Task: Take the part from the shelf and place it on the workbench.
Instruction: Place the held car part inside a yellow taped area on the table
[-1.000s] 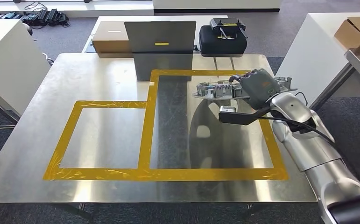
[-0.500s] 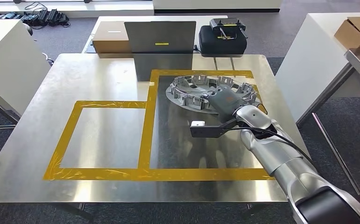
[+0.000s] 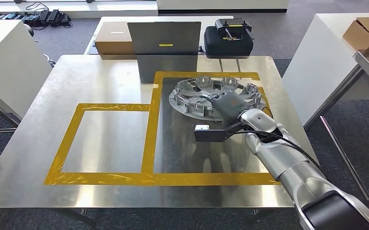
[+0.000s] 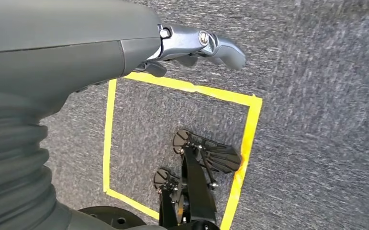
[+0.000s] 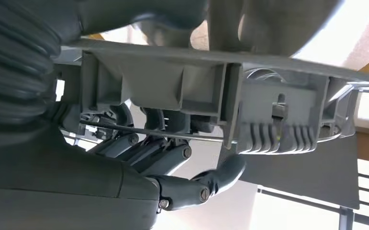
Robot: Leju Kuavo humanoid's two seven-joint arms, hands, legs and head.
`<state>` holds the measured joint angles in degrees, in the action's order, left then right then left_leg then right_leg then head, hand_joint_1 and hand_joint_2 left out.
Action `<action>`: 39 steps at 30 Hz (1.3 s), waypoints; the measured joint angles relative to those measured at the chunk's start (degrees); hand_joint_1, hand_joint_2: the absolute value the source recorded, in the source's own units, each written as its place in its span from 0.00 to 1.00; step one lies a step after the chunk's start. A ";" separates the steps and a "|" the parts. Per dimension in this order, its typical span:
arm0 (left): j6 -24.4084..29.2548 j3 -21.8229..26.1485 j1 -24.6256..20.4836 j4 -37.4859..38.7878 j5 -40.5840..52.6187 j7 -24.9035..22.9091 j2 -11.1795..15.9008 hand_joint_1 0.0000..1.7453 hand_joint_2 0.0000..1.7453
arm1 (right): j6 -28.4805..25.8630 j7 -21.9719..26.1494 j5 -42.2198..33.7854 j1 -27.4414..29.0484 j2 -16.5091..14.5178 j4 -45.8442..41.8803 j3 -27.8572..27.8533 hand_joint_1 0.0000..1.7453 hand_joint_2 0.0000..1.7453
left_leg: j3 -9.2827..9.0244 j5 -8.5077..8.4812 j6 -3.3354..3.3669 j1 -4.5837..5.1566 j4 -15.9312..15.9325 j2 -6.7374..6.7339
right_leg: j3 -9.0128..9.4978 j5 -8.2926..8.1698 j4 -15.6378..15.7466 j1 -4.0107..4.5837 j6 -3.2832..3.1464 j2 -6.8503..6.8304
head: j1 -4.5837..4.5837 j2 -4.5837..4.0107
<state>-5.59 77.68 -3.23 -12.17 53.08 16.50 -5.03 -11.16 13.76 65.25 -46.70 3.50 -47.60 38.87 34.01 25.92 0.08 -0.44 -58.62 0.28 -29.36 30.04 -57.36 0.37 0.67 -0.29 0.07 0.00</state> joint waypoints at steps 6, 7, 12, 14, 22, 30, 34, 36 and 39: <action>-0.14 0.00 0.05 -0.01 -0.08 1.01 0.02 0.00 0.00 | -0.05 0.12 -0.02 0.10 0.00 -0.16 0.05 0.00 0.00 | 0.00 0.00 0.00 0.00 0.00 0.00 | 0.00 0.00 0.00 0.00 0.00 0.00 | -0.01 0.00; -0.03 0.00 0.07 -0.01 -0.08 1.01 0.02 0.00 0.00 | -0.02 0.14 -0.06 0.11 0.00 -0.31 0.05 0.00 0.00 | 0.00 0.00 0.00 0.00 0.00 0.00 | 0.00 0.00 0.00 0.00 0.00 0.00 | -0.01 0.00; 0.45 0.01 0.14 -0.02 -0.10 0.91 0.04 0.00 0.00 | 0.32 0.33 -0.68 0.10 0.01 -1.39 0.05 0.00 0.00 | 0.00 0.00 0.00 0.00 0.00 0.00 | 0.00 0.00 0.00 0.00 0.00 0.00 | 0.00 0.00; 0.61 0.01 0.15 -0.02 -0.09 0.81 0.04 0.00 0.00 | 0.56 0.44 -1.17 0.13 0.02 -1.83 0.05 0.00 0.00 | 0.00 0.00 0.00 0.00 0.00 0.00 | 0.00 0.00 0.00 0.00 0.00 0.00 | 0.00 0.00; 0.67 0.00 0.15 -0.01 -0.05 0.37 0.07 0.00 0.00 | 0.95 0.75 -2.41 0.73 0.02 -3.09 0.04 0.00 0.00 | 0.00 0.00 0.00 0.00 0.00 0.00 | -0.01 0.00 0.00 0.00 0.00 0.00 | 0.00 0.00; 0.72 0.01 0.21 -0.01 -0.19 0.32 0.02 0.00 0.00 | -2.42 0.94 -9.04 2.44 0.11 -5.07 -2.75 0.00 0.00 | -0.01 0.00 0.00 0.00 0.00 0.00 | -0.03 0.00 0.01 -0.02 0.00 0.00 | -0.01 0.00; 0.72 0.05 0.32 0.00 -0.76 0.79 -0.09 0.00 0.00 | -6.33 3.41 -15.69 5.89 0.95 -9.44 -8.28 0.00 0.00 | -0.01 0.01 0.01 0.00 -0.01 0.03 | -0.04 0.01 0.03 -0.04 0.00 -0.03 | 0.00 0.00; 0.68 0.14 0.39 -0.01 -1.11 1.24 -0.14 0.00 0.00 | -8.18 5.56 -19.58 8.58 1.70 -13.16 -11.86 0.00 0.00 | 0.00 0.02 0.02 0.01 -0.01 0.03 | -0.04 0.01 0.05 -0.06 0.00 -0.04 | 0.00 0.00; 0.42 0.56 0.45 -0.02 -1.44 1.60 -0.15 0.00 0.00 | -10.09 9.60 -25.88 13.49 2.93 -20.74 -18.34 0.00 0.00 | 0.02 0.05 0.06 0.02 -0.01 0.04 | -0.02 0.01 0.09 -0.06 0.02 -0.07 | -0.01 0.00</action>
<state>-5.17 78.24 -2.78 -12.19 51.64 18.10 -5.18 -21.26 23.36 39.37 -33.21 6.43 -68.34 20.54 34.02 25.96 0.14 -0.42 -58.63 0.32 -29.38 30.06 -57.28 0.31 0.69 -0.36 0.06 0.00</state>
